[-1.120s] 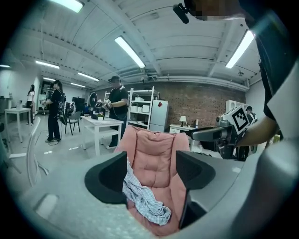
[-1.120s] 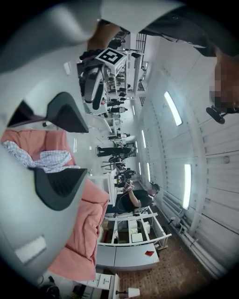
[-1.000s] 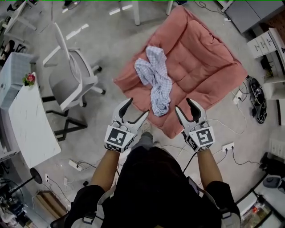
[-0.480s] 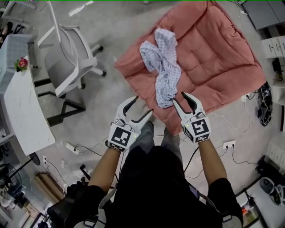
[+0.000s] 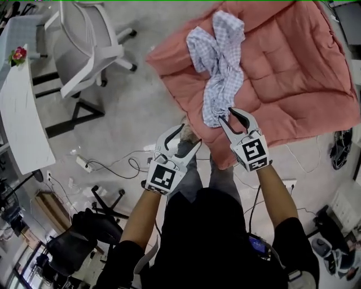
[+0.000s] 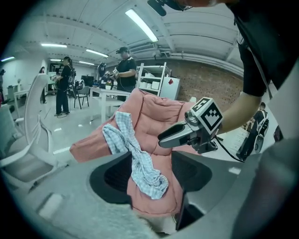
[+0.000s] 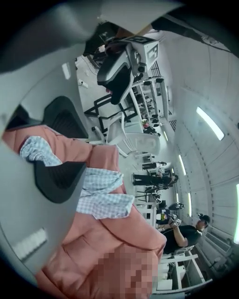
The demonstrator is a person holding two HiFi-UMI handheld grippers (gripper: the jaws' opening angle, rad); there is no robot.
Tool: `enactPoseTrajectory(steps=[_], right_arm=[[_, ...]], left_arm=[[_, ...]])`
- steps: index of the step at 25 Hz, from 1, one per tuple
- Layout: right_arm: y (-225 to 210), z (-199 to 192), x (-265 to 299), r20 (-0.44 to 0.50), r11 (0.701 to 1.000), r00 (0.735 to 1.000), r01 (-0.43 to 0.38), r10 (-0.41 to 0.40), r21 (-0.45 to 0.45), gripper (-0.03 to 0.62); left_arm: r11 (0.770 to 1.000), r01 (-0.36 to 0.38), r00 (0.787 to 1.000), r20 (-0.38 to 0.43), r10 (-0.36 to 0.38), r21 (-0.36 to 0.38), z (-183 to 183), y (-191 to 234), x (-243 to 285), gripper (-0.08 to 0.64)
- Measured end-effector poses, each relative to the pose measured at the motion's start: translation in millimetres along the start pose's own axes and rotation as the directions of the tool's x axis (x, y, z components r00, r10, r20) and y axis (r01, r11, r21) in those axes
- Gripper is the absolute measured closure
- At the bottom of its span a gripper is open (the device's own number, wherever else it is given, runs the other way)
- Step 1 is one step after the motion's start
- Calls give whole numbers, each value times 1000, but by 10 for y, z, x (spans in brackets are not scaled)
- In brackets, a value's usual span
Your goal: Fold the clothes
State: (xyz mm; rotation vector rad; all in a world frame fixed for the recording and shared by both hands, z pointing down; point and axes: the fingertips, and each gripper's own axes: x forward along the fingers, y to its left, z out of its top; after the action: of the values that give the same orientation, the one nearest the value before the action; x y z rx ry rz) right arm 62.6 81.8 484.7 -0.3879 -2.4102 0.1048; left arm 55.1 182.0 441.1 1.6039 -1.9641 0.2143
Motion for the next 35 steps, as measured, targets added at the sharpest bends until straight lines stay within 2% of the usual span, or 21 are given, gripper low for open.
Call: enactPoseTrajectory(steps=[4,11,14,17,20,23,27,31,33,35], right_arm=[[-47,-442,381,-101,998,994,-50,47,-32,439],[-130,-1063,951,-259,987,961,-128,99,-95,445],[-208,-1242,1167,-307,973,944,-178,125,-150,445],[-311,-1400,1287,-353,944,924,-238,148,-229,446],[-375,-1536,1319,-387,923,907,-283,168,-262,446],[-424,-1617,1353,-402,911,896,-312,188,-269,447],[-479,-1725,1332,-420,899,885,-336,199,-280,449],[-555,-1826,1287,-449,875,868,-375,214,-307,449],[-624,-1897,1279,-464,864,861,-385,209,-325,449],[-654,-1960,1250,-477,857,855,-391,203,-337,449]], left_arm=[[998,-47,999,-21,46,-40,-373,39,55,291],[988,-99,994,-62,93,-118,-1018,92,150,308],[989,-87,993,-85,77,-118,-1313,69,333,308],[993,-62,994,-98,52,-102,-1548,9,570,314],[996,-30,995,-102,22,-85,-1694,-60,767,332],[998,26,993,-113,-31,-49,-1823,-144,977,351],[993,104,978,-185,-92,59,-2088,-281,1306,376],[963,200,953,-263,-149,179,-2289,-422,1608,376],[948,240,939,-296,-173,207,-2380,-455,1724,376],[943,256,931,-317,-182,211,-2459,-484,1777,376]])
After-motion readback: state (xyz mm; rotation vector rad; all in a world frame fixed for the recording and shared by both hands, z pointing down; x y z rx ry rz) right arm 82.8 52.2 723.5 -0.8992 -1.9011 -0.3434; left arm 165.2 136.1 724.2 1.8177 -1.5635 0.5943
